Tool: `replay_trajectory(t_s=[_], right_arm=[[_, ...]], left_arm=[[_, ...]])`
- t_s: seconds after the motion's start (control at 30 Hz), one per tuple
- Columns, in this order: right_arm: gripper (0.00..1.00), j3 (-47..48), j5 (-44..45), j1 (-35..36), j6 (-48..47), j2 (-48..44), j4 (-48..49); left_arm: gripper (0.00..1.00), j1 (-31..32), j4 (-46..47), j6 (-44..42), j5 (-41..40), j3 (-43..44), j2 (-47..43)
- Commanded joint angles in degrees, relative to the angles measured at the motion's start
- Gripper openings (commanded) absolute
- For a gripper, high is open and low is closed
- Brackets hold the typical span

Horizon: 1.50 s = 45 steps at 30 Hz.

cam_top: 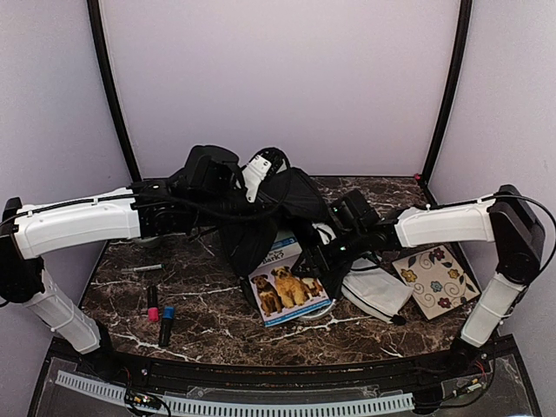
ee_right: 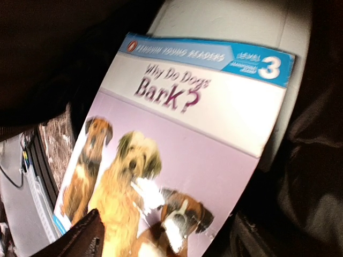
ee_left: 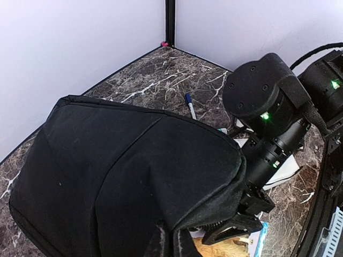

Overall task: Pack the student bag
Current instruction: Place the book in the largest pocket of the bag.

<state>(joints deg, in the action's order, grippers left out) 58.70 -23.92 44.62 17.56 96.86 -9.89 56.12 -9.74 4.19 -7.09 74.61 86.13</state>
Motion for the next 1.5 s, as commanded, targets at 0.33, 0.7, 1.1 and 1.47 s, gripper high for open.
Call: replay_trajectory(t_s=[0.33, 0.7, 1.1, 1.47], right_arm=[[0.79, 1.84, 8.87, 3.57, -13.65, -4.78, -10.64], [0.78, 4.56, 7.22, 4.47, -23.05, -11.19, -18.89], [0.62, 3.82, 6.17, 5.19, -26.28, -11.84, -18.79], [0.65, 6.96, 5.26, 15.69, -48.90, -12.66, -27.71]], left_arm=[[0.00, -2.86, 5.59, 1.81, -2.00, 0.95, -1.58], [0.00, -3.12, 4.94, 1.52, -0.79, 1.00, -1.27], [0.00, -3.36, 5.02, 2.14, -0.84, 0.65, -2.72], [0.00, -3.82, 4.97, 2.35, 0.43, 1.06, -2.37]])
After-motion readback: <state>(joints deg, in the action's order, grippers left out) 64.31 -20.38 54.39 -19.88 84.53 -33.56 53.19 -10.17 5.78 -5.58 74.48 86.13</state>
